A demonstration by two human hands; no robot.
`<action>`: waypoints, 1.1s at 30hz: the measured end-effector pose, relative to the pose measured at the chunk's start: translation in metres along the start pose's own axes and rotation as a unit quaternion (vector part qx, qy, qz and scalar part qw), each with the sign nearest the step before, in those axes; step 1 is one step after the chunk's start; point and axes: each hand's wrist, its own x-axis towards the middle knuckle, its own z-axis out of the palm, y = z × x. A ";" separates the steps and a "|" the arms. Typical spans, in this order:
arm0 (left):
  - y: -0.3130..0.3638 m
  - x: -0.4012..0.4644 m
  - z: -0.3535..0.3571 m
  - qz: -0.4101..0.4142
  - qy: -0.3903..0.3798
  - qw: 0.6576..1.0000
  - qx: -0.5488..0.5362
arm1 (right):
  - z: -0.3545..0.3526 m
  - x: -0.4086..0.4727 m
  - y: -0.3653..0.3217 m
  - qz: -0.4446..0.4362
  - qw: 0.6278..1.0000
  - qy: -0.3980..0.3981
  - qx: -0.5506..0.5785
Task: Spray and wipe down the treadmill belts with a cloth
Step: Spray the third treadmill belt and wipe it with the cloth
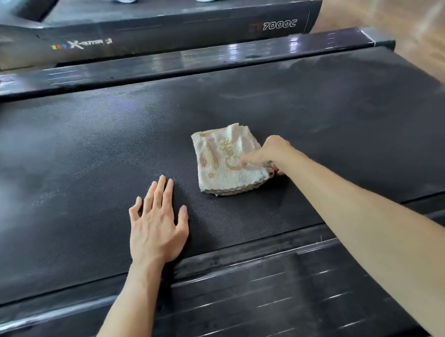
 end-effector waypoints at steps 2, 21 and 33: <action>0.000 -0.001 -0.001 0.000 0.002 1.000 -0.005 | -0.002 0.002 -0.002 0.001 0.998 -0.045 0.036; 0.001 -0.001 -0.003 -0.002 0.007 1.000 -0.009 | -0.024 -0.006 0.036 0.041 0.982 -0.106 0.149; -0.001 0.000 -0.001 -0.001 0.006 1.000 -0.010 | 0.005 0.005 0.011 -0.249 0.940 0.119 -0.199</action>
